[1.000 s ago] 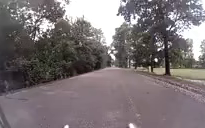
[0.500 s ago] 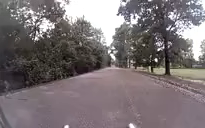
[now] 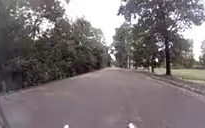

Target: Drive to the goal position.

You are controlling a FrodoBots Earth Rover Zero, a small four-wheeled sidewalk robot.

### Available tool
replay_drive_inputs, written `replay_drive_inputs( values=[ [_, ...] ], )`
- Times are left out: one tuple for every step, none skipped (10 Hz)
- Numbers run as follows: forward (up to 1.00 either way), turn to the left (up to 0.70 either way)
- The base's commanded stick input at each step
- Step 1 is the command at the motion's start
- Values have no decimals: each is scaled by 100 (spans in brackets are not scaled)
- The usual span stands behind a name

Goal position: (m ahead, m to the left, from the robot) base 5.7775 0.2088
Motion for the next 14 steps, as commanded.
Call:
replay_drive_inputs(
  values=[
    [70, 0],
    [70, 0],
    [70, 0],
    [70, 0],
    [70, -7],
    [70, -14],
    [70, -21],
    [70, -29],
    [70, -33],
    [70, -18],
    [70, -3],
    [70, 0],
    [70, 0],
    [70, 0]
  ],
)
